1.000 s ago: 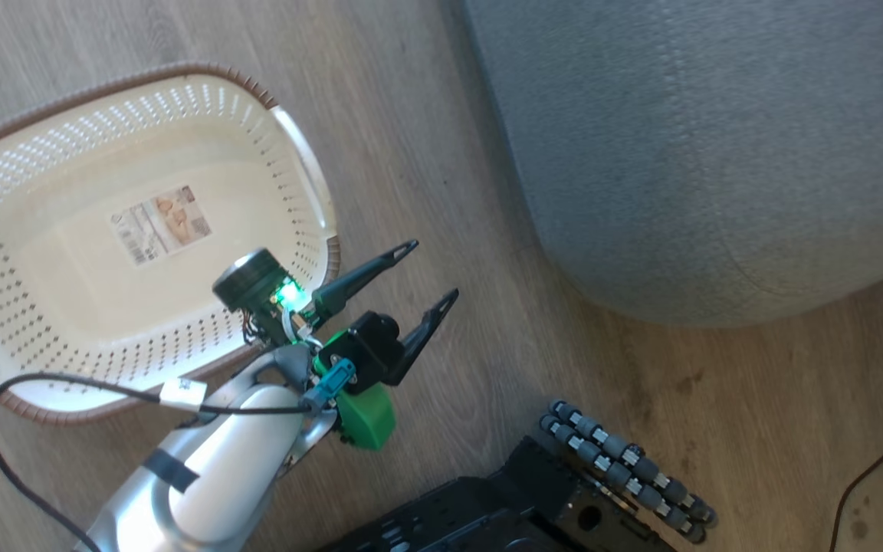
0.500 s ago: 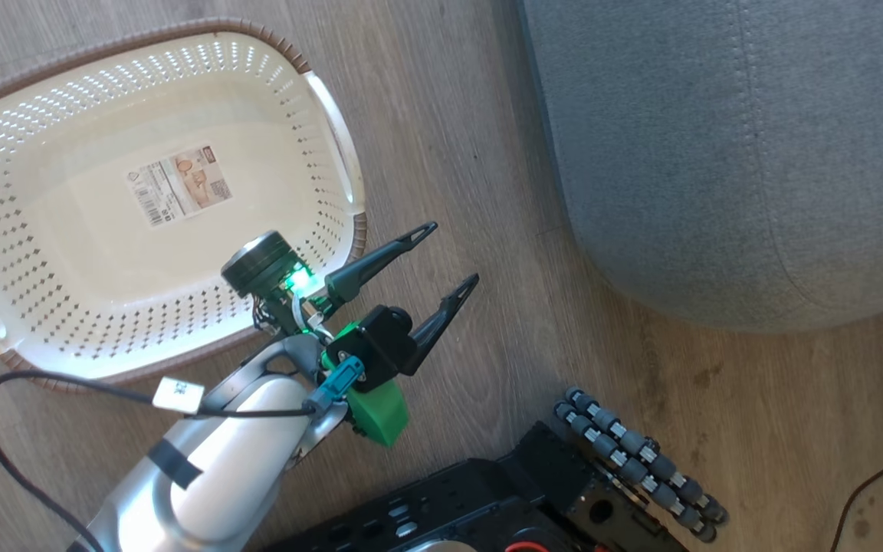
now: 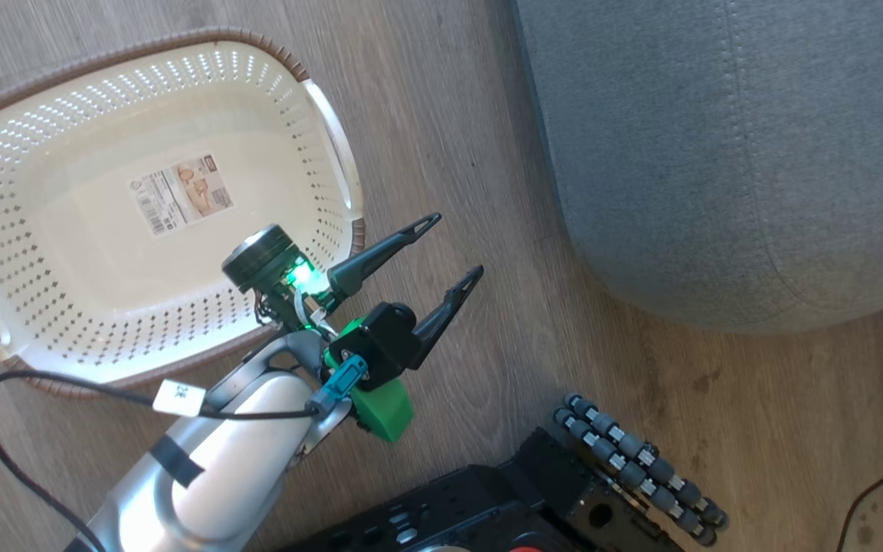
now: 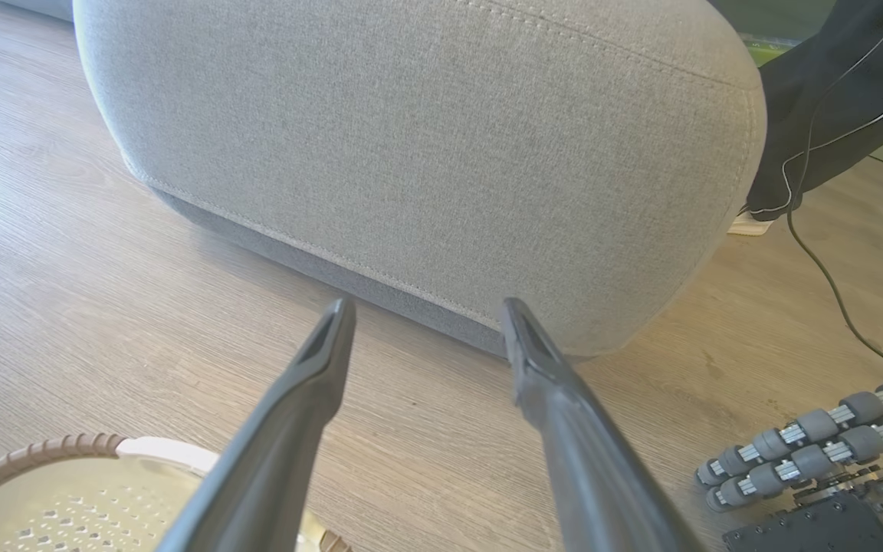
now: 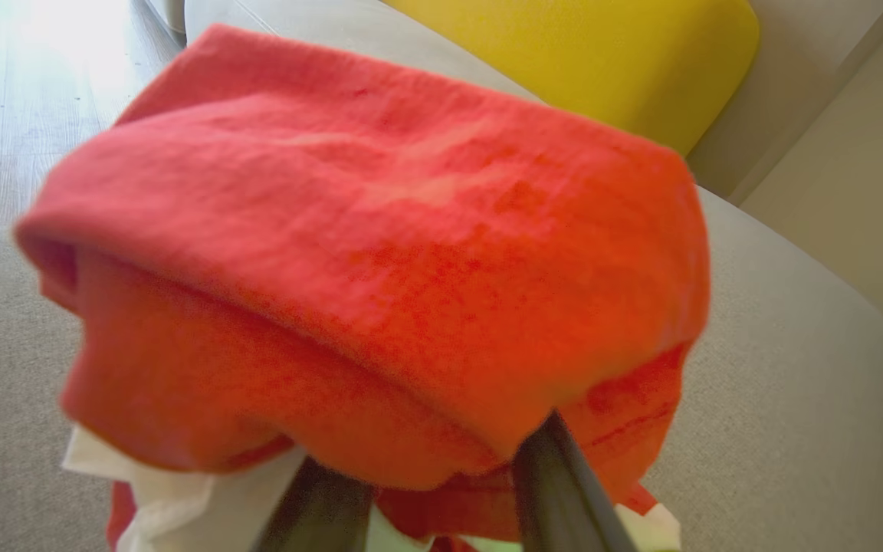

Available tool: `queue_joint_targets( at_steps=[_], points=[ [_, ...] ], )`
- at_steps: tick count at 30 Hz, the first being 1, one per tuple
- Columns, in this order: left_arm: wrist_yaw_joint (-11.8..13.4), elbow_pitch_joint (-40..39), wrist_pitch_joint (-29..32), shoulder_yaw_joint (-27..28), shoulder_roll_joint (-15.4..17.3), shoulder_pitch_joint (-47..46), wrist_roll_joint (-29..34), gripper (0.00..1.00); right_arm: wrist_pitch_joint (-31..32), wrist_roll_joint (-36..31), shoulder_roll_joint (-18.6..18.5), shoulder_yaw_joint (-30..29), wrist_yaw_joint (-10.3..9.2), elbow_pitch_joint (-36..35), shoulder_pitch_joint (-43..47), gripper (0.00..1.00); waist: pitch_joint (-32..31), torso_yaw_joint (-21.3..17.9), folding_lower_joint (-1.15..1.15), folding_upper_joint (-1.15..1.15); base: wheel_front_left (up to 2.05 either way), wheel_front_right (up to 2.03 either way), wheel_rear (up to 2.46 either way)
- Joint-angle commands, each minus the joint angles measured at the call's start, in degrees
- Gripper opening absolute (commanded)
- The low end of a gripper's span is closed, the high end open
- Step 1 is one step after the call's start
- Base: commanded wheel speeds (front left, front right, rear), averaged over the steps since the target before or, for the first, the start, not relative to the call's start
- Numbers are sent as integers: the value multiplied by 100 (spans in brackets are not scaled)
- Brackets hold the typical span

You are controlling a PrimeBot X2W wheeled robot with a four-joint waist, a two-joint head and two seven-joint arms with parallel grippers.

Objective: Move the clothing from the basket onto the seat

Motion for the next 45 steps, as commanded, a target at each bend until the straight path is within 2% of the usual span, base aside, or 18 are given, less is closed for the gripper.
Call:
queue_joint_targets(
  at_steps=[1,5,16,23,28,32,37,41,45],
  points=[
    [27,-191,-28,91,13,7,-28,100,-29,62,-131,45,-2,-205,-45,100,-49,-13,0,0,0,0,0],
    [35,-173,-28,44,-27,68,-73,100,-29,366,-83,343,-2,-58,-2,100,-266,-70,0,0,0,0,0],
    [-93,-21,-28,-63,-408,169,-318,100,149,745,-469,1695,-2,1034,49,100,-1240,-22,0,0,0,0,0],
    [-159,38,-28,30,-708,359,-485,100,336,1216,-605,2419,-2,1128,59,100,-1934,104,0,0,0,0,0],
    [-177,-40,-28,251,-930,604,-590,100,194,1611,-748,3239,-2,1022,115,100,-2525,319,0,0,0,0,0],
    [-163,-138,-28,518,-1047,873,-657,100,6,2101,-837,4150,-2,384,342,100,-2977,529,0,0,0,0,0],
    [-127,-249,-28,871,-1117,1254,-642,100,-26,3084,-1215,5023,-2,-928,836,100,-3431,746,0,0,0,0,0],
    [17,-355,-28,1248,-1153,1456,-649,100,-27,3674,-1537,5294,-2,-2071,1374,100,-3664,954,0,0,0,0,0],
    [238,-460,-28,1622,-1174,1557,-596,100,-28,3900,-1612,5148,-2,-3123,1989,100,-3824,1178,0,0,0,0,0]
  ],
)
